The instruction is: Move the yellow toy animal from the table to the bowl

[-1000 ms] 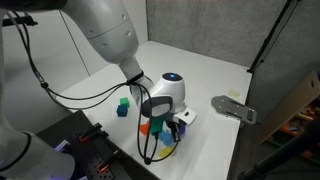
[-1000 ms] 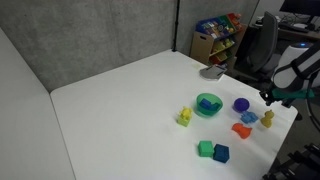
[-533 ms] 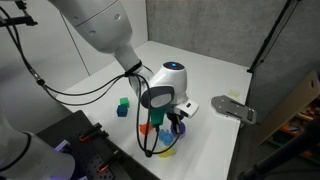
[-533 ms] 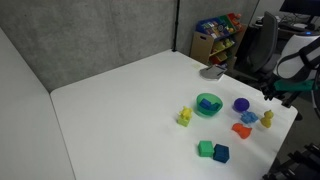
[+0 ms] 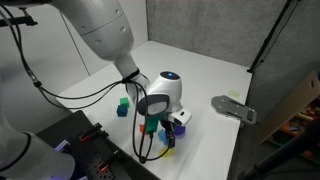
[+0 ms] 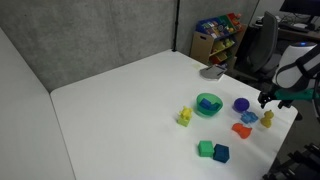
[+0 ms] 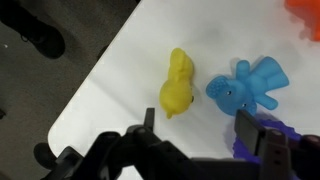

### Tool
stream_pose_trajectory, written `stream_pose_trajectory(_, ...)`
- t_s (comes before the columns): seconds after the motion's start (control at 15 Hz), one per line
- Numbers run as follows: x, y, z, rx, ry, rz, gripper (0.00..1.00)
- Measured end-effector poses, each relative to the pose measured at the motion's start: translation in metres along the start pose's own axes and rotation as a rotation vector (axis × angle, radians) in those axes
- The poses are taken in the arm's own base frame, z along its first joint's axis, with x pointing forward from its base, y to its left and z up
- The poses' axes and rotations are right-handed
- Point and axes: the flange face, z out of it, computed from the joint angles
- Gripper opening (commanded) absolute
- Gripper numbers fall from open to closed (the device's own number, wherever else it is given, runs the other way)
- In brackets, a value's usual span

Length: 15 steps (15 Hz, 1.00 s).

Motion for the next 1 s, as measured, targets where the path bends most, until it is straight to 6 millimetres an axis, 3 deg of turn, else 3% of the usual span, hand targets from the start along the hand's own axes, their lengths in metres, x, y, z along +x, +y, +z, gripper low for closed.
stream_pose_trajectory(0.4,-0.003,0.008,0.048,-0.054,0.030,0.017,0.99)
stream_pose_trajectory(0.47,-0.003,0.009,0.055,-0.063,0.033,0.018,0.75)
stream_pose_trajectory(0.6,-0.003,0.011,0.065,-0.081,0.035,0.020,0.68)
stream_pose_trajectory(1.0,-0.002,0.008,0.073,-0.116,0.042,0.024,0.20)
